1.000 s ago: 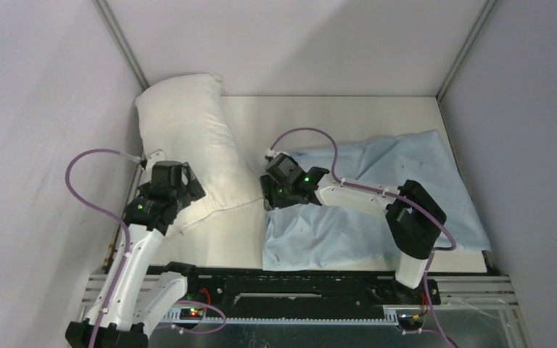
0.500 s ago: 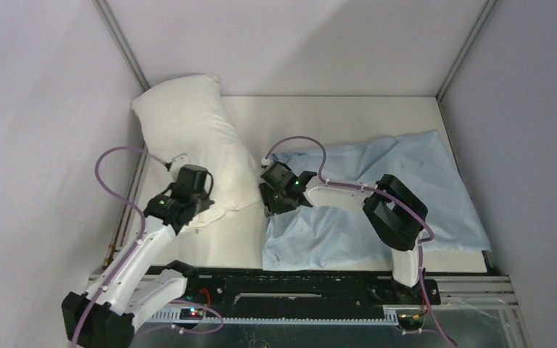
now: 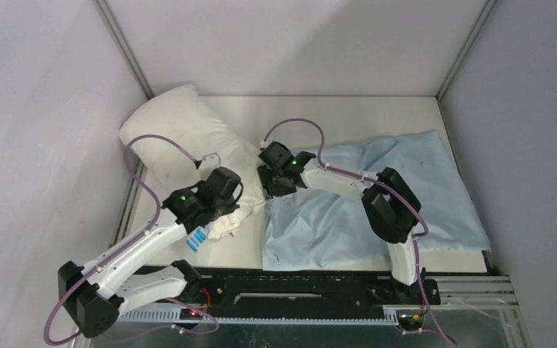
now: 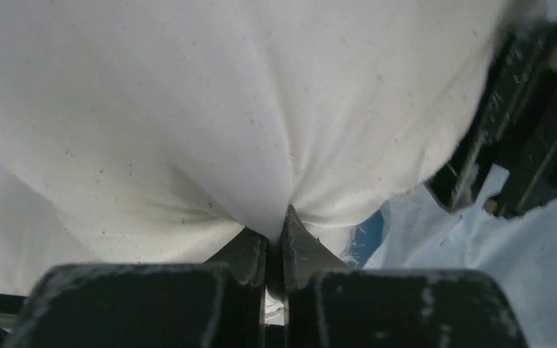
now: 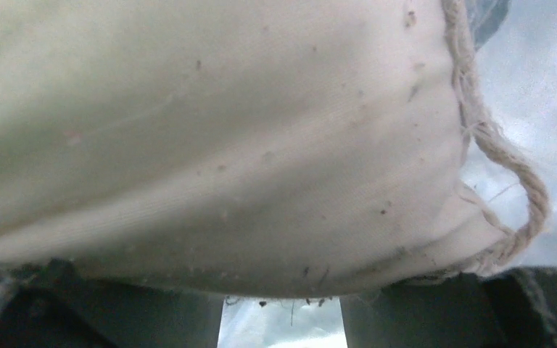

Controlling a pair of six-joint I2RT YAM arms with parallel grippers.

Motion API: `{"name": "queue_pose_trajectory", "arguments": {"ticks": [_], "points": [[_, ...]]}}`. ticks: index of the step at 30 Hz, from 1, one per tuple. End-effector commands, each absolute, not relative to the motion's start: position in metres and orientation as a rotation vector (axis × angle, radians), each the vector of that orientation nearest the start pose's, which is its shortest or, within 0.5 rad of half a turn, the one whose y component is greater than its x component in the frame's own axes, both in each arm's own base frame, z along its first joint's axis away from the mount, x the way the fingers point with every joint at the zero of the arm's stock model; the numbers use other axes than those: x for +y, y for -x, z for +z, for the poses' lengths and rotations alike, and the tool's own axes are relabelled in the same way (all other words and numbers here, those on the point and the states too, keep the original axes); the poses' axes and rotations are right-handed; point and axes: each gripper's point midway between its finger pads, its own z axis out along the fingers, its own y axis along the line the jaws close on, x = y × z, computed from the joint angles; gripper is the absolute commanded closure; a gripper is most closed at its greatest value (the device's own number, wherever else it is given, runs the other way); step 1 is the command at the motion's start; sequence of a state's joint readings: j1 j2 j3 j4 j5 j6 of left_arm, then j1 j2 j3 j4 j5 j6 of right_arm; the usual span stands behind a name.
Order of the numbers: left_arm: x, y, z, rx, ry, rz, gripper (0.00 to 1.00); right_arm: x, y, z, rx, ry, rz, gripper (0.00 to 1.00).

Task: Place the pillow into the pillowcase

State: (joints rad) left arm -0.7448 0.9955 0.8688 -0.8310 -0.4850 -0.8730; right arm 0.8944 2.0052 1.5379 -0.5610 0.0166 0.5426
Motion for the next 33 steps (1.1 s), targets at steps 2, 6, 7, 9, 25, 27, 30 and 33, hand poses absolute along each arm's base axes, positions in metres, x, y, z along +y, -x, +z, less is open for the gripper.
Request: {"name": "queue_pose_trajectory", "arguments": {"ticks": [2, 6, 7, 9, 25, 27, 30, 33], "points": [[-0.116, -0.249, 0.195, 2.265, 0.336, -0.172, 0.73, 0.404, -0.284, 0.090, 2.550, 0.501, 0.575, 0.43], [-0.128, -0.254, 0.243, 2.206, 0.148, -0.190, 0.33, 0.396, -0.282, 0.092, 2.540, 0.466, 0.597, 0.42], [-0.135, -0.255, 0.254, 2.188, 0.086, -0.207, 0.25, 0.393, -0.281, 0.097, 2.527, 0.455, 0.615, 0.41], [-0.148, -0.254, 0.266, 2.176, -0.048, -0.222, 0.07, 0.387, -0.281, 0.104, 2.516, 0.427, 0.644, 0.40], [-0.168, -0.269, 0.162, 2.397, -0.606, 0.175, 0.00, 0.263, -0.290, 0.158, 2.370, 0.020, 0.696, 0.31], [-0.158, -0.277, 0.140, 2.430, -0.592, 0.322, 0.00, 0.256, -0.289, 0.153, 2.375, 0.016, 0.677, 0.30], [-0.139, -0.290, 0.119, 2.437, -0.524, 0.535, 0.02, 0.259, -0.288, 0.150, 2.380, 0.040, 0.673, 0.29], [-0.123, -0.301, 0.117, 2.443, -0.403, 0.623, 0.56, 0.273, -0.285, 0.150, 2.367, 0.084, 0.707, 0.30]]}}
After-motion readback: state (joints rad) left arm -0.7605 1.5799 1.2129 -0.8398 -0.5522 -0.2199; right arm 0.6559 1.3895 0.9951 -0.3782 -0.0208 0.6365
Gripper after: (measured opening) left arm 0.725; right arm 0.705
